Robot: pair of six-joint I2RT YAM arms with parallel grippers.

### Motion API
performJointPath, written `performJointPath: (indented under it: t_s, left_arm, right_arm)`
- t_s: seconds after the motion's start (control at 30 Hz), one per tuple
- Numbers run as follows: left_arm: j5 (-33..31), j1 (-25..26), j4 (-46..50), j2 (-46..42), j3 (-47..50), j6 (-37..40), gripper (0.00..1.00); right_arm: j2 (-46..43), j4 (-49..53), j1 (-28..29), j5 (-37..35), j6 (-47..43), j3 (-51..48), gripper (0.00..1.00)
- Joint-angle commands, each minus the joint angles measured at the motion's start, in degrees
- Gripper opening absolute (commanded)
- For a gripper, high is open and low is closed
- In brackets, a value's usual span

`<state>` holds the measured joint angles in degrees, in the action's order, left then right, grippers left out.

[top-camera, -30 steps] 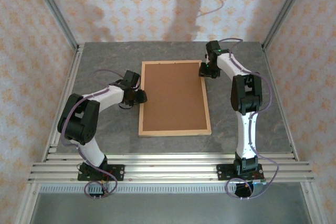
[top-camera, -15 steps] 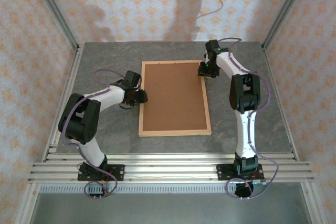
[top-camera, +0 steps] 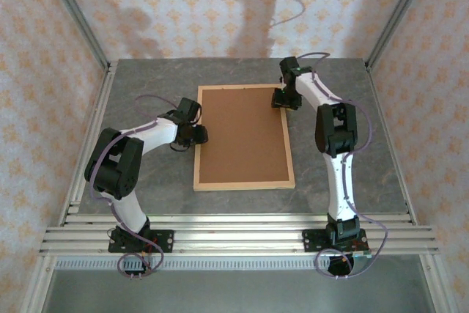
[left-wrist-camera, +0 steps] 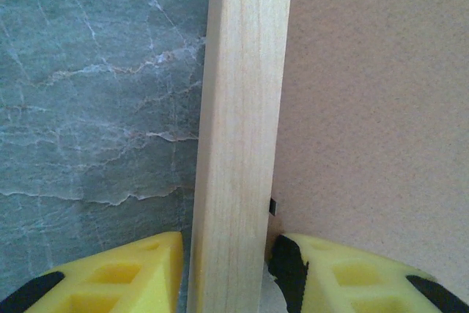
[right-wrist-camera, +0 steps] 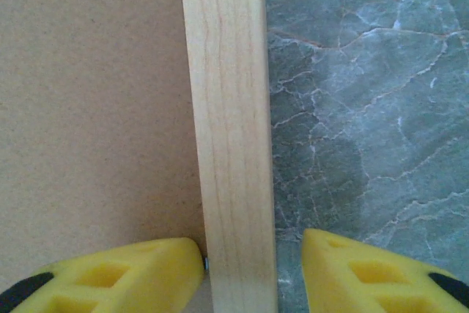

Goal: Put the photo into the frame

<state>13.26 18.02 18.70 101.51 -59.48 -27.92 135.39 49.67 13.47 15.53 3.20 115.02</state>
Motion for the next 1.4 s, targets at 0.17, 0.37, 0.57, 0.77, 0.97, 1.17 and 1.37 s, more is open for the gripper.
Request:
performJointPath:
  t_s: [0.17, 0.37, 0.57, 0.77, 0.97, 1.17, 1.37]
  left_arm:
    - [0.2, 1.6, 2.13, 3.64, 0.51, 0.68, 0.43]
    - [-2.05, 1.51, 2.4, 2.43, 0.95, -0.1, 0.43]
    - [-4.52, 0.9, 3.89, 1.84, 0.77, -0.38, 0.42]
    - [-5.35, 0.43, 4.13, 1.32, 0.79, -0.46, 0.39]
    - [-4.55, 0.44, 4.24, 0.72, 0.55, -0.64, 0.39]
    - [-4.38, 0.42, 4.15, -0.09, 0.76, -0.84, 0.39]
    - [-4.27, 0.45, 3.95, -0.44, 1.12, -1.18, 0.39]
  right_arm:
    - [6.71, 3.72, 3.31, 3.01, 1.2, -3.49, 0.48]
    - [0.64, 2.88, 3.01, 1.67, 1.67, -3.92, 0.49]
    - [-10.54, 0.99, 0.6, -4.22, 3.64, -9.11, 0.5]
    - [-19.84, 0.1, -1.16, -5.88, 4.07, -16.84, 0.5]
    - [-26.85, -1.12, -1.17, -6.05, 5.29, -25.41, 0.5]
    - [-32.65, -3.85, -1.13, -3.4, 6.45, -34.32, 0.5]
    - [-35.31, -6.83, -0.47, 0.25, 6.15, -41.0, 0.51]
